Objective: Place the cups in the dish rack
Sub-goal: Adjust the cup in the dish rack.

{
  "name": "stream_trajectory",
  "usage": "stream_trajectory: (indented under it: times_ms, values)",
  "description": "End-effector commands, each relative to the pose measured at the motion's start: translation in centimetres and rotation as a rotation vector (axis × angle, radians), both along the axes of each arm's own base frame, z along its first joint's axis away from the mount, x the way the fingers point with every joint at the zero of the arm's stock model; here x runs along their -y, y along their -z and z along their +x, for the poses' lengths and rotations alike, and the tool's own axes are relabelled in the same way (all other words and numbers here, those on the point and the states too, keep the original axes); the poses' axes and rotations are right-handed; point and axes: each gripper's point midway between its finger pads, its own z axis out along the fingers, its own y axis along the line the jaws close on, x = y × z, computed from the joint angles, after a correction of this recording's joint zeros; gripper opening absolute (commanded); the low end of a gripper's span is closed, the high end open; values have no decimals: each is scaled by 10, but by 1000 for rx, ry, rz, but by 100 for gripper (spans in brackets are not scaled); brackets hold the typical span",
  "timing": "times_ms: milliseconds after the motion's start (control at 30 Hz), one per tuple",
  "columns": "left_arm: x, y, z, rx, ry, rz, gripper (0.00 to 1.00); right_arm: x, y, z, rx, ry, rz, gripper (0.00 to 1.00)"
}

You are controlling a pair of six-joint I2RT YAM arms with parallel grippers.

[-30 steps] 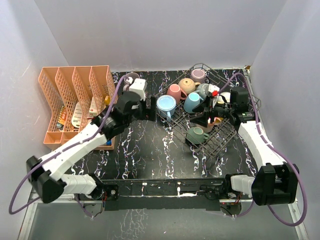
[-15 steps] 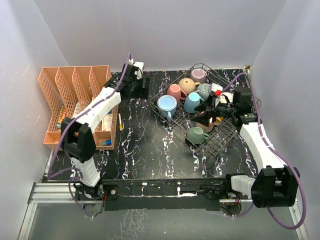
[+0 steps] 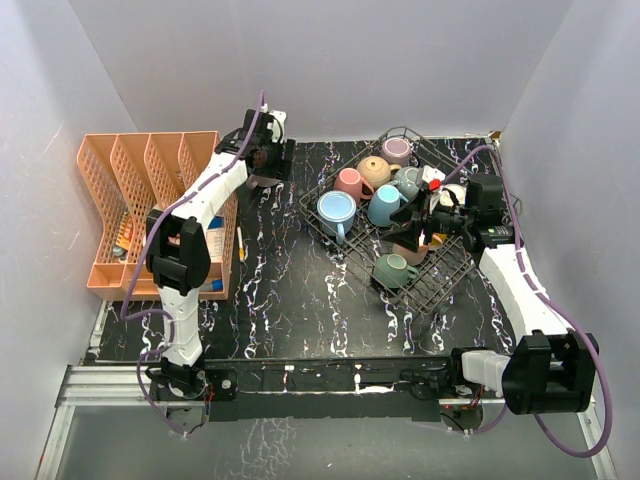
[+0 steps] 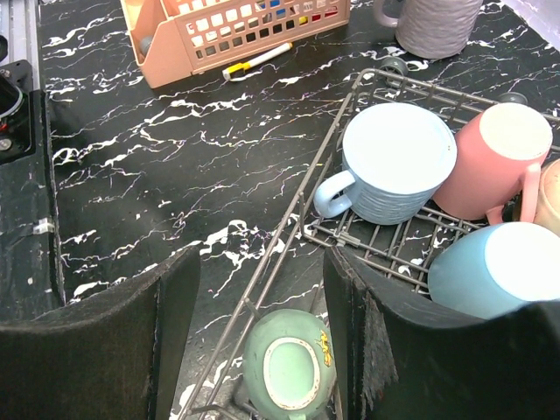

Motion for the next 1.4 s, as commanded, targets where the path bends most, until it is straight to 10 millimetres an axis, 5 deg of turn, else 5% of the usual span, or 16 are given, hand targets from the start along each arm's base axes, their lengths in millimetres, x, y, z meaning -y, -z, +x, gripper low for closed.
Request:
stream_trajectory:
  times_ms: [0, 1067, 1233, 1367]
  values:
    - [0, -19, 13, 49, 36, -3, 67, 3, -1, 8, 35, 10, -10, 60]
    - [-3, 24, 82, 104, 38, 38, 63, 5, 4, 12, 25, 27, -20, 60]
    - [3, 3, 81, 142, 49, -10, 63, 7, 7, 14, 20, 37, -27, 60]
    - [5, -32, 77, 212, 48, -51, 64, 9, 10, 17, 14, 46, -37, 60]
